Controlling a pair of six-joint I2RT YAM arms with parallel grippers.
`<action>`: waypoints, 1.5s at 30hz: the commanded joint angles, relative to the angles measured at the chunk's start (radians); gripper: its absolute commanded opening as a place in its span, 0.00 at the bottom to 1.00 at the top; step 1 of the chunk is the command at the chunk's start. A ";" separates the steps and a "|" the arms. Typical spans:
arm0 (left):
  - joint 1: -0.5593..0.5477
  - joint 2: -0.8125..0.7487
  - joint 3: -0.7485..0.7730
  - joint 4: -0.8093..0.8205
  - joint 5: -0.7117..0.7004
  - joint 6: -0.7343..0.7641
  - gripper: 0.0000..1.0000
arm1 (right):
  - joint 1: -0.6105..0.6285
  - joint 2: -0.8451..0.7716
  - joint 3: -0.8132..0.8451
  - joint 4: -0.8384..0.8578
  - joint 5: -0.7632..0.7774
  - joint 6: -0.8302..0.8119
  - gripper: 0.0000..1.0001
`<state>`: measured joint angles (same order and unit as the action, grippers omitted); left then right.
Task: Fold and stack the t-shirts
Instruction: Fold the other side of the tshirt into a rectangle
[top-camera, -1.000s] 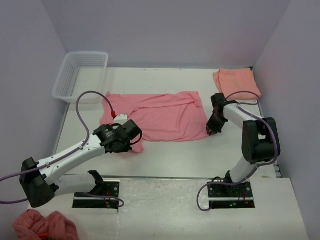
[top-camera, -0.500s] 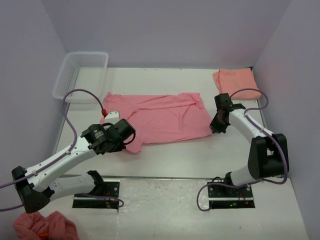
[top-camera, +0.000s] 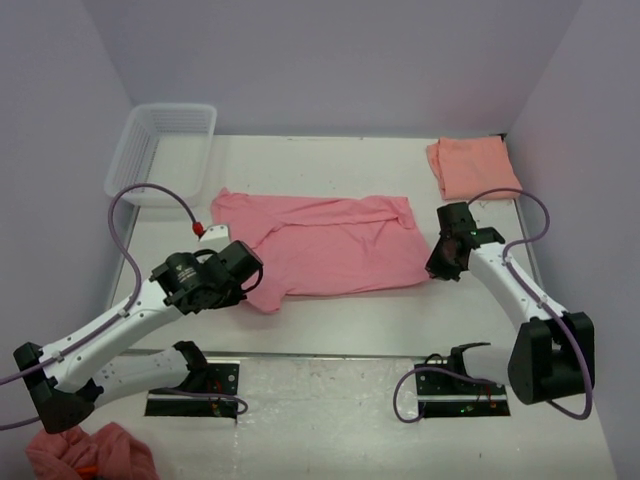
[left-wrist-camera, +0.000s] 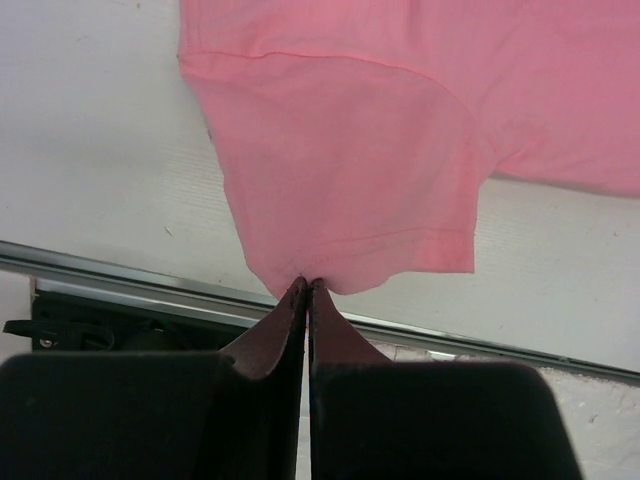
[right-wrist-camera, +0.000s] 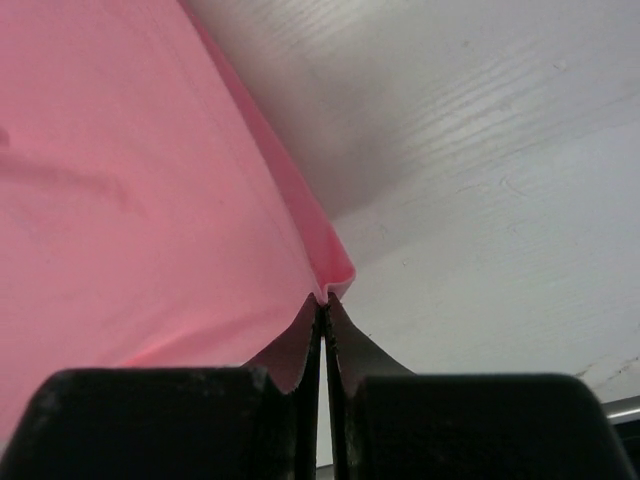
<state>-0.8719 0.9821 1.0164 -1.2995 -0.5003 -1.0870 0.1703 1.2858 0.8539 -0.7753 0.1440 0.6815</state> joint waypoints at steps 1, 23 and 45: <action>-0.004 -0.016 -0.015 -0.020 -0.006 -0.042 0.00 | 0.015 -0.081 -0.030 -0.036 0.028 0.006 0.00; 0.341 0.320 0.223 0.253 -0.083 0.410 0.00 | 0.031 0.237 0.408 -0.091 0.109 -0.117 0.00; 0.553 0.782 0.545 0.431 -0.037 0.642 0.00 | -0.014 0.737 0.905 -0.209 0.094 -0.221 0.00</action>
<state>-0.3382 1.7523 1.5089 -0.9211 -0.5346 -0.4915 0.1696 2.0117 1.6848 -0.9512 0.2161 0.4835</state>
